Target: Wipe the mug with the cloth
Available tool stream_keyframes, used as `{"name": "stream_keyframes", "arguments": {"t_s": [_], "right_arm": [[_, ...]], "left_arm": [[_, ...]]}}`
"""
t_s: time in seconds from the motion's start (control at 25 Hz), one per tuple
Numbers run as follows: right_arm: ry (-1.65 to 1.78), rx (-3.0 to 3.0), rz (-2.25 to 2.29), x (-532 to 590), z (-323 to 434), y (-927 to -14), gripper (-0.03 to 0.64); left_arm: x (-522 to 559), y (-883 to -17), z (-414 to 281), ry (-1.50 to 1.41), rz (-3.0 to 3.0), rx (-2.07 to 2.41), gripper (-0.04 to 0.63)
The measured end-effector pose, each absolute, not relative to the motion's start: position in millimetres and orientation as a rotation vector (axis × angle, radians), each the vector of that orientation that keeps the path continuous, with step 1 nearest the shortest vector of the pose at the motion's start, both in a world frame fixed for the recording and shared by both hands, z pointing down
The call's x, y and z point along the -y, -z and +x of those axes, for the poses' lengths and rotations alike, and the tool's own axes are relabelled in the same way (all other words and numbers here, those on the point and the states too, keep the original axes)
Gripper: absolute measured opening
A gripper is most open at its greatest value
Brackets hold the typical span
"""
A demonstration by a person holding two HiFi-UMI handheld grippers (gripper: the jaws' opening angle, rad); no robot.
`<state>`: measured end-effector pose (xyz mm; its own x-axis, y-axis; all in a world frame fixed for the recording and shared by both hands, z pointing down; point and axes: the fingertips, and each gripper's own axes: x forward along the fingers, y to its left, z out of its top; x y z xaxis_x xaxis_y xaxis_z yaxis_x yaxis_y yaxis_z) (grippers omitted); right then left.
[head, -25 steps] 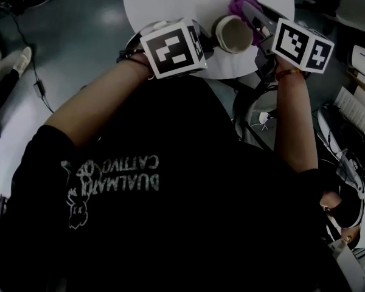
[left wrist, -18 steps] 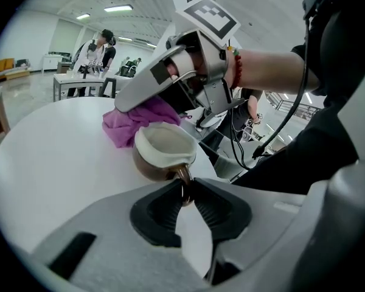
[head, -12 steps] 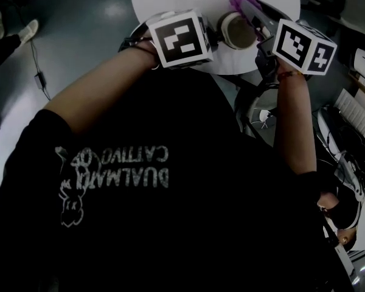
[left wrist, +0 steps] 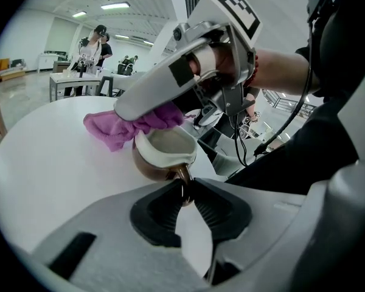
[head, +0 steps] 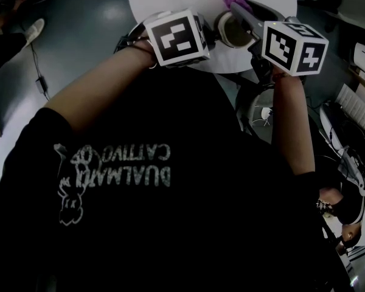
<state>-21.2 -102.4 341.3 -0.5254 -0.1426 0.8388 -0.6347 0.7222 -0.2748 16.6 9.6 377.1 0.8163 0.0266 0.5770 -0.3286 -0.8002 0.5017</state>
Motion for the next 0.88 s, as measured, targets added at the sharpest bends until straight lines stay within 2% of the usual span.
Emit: {"name": "stream_keyframes", "arguments": {"t_s": [0.56, 0.88], "right_arm": [[-0.48, 1.977, 0.396, 57, -26, -347, 0.098], [-0.498, 1.942, 0.336, 22, -23, -352, 0.098]], "left_arm": [[-11, -382, 15, -0.772, 2.392, 0.232, 0.063], [-19, -387, 15, -0.792, 2.393, 0.225, 0.063]]}}
